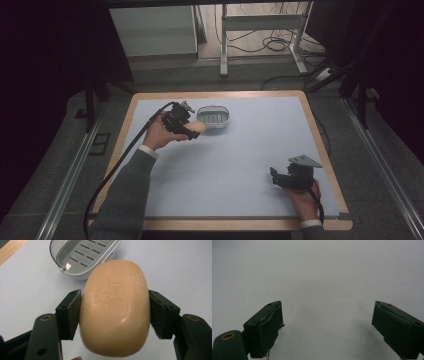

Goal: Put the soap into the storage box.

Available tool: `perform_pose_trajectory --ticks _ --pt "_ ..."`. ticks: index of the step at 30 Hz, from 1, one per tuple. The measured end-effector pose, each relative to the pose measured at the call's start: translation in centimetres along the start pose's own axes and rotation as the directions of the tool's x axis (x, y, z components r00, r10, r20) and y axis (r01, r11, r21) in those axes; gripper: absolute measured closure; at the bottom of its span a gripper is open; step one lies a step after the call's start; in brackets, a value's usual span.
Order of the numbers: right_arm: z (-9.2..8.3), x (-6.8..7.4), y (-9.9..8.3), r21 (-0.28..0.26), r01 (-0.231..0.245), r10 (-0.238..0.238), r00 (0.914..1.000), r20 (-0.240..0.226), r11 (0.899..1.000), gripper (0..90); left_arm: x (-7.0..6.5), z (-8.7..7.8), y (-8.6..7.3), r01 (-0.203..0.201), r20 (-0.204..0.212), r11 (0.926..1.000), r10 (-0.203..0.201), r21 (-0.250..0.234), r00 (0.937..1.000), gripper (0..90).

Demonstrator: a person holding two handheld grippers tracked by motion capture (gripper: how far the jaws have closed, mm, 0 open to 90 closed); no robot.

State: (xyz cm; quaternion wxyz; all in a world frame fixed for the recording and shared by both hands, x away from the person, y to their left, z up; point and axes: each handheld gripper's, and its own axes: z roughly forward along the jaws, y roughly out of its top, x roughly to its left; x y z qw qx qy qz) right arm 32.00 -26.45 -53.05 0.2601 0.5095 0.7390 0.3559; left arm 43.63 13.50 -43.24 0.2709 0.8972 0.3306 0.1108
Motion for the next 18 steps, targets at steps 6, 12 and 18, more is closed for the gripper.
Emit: perform_pose_trajectory --ticks 6,12,18 --pt "0.0 0.1 0.0 0.003 0.002 -0.002 1.0000 0.002 1.000 10.2 0.5 0.6 0.7 -0.001 0.006 1.0000 0.001 0.001 1.0000 33.3" --pt "0.0 0.1 0.0 0.004 0.002 -0.002 1.0000 0.004 1.000 10.2 1.1 1.1 1.6 0.000 0.011 1.0000 0.000 -0.006 0.9999 33.3" --pt "0.0 0.1 0.0 0.004 0.002 -0.002 1.0000 0.003 1.000 10.3 1.5 1.7 2.5 -0.005 0.012 1.0000 0.005 0.002 0.9999 33.4"
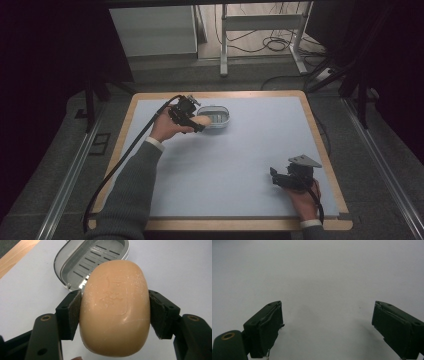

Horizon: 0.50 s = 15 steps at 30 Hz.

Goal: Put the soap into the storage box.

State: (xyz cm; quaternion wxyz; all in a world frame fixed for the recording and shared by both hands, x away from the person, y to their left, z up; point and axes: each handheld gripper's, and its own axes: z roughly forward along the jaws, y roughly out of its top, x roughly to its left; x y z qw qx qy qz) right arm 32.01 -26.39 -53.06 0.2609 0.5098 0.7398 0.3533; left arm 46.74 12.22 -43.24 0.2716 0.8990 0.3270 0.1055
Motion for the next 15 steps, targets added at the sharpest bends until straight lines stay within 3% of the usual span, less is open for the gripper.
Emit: perform_pose_trajectory --ticks 15 --pt "0.0 0.0 0.0 0.001 -0.001 0.001 1.0000 -0.003 1.000 10.2 0.6 1.1 1.8 -0.015 -0.001 0.9999 0.015 0.007 0.9999 33.4"
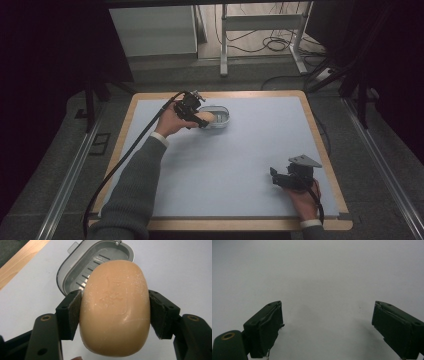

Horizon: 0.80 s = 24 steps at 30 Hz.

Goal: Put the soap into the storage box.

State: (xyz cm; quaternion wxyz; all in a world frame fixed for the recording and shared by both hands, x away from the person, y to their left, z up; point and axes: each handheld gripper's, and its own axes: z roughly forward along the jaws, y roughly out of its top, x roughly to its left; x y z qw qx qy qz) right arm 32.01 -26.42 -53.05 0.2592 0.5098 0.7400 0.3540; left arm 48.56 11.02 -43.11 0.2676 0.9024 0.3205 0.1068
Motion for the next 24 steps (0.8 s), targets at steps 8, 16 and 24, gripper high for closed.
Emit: perform_pose_trajectory --ticks 8,16,24 --pt "0.0 -0.1 0.0 -0.001 -0.003 0.003 1.0000 -0.003 1.000 10.2 0.0 1.0 1.2 -0.014 0.017 0.9999 0.014 0.005 0.9998 33.4" --pt "0.0 0.0 0.0 -0.001 -0.010 0.010 0.9999 -0.005 1.000 10.2 0.2 2.1 1.8 -0.018 0.021 0.9998 0.017 0.013 0.9996 33.5" --pt "0.0 -0.1 0.0 0.000 -0.005 0.005 1.0000 -0.004 1.000 10.3 0.7 3.1 2.3 -0.017 0.020 0.9996 0.017 0.023 0.9997 33.5"
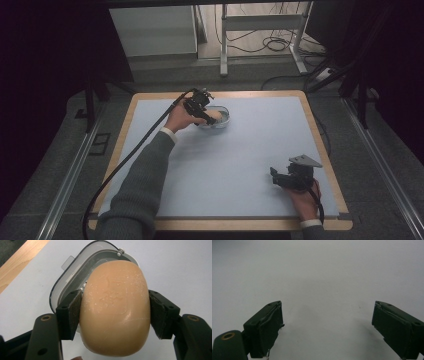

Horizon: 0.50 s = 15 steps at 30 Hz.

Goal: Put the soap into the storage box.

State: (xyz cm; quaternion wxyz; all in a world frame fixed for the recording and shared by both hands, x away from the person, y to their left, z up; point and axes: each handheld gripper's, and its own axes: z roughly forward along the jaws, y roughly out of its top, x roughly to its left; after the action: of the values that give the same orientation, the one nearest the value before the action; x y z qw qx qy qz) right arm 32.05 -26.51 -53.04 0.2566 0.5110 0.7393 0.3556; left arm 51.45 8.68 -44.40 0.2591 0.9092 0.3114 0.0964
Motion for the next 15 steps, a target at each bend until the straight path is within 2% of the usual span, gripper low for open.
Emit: perform_pose_trajectory --ticks 4,7,12,14,15 --pt "0.0 0.0 0.0 0.000 -0.002 0.002 1.0000 0.000 1.000 10.2 0.2 0.9 0.1 -0.007 0.007 1.0000 0.007 0.004 1.0000 33.4" --pt "0.0 0.0 0.0 -0.001 -0.001 0.001 1.0000 0.000 1.000 10.2 0.5 1.6 0.1 0.005 0.015 1.0000 -0.005 0.005 0.9999 33.5" --pt "0.0 0.0 0.0 -0.001 0.001 -0.001 1.0000 0.001 1.000 10.2 0.7 1.9 0.3 0.000 0.021 0.9999 0.000 0.010 0.9998 33.4" --pt "0.0 0.0 0.0 0.000 0.001 -0.001 1.0000 0.002 1.000 10.2 0.7 2.1 0.3 0.011 0.026 0.9999 -0.012 0.008 0.9996 33.3" --pt "0.0 0.0 0.0 0.001 0.000 0.000 1.0000 0.002 1.000 10.2 0.8 2.3 0.2 0.015 0.035 0.9996 -0.016 0.026 0.9993 33.2"
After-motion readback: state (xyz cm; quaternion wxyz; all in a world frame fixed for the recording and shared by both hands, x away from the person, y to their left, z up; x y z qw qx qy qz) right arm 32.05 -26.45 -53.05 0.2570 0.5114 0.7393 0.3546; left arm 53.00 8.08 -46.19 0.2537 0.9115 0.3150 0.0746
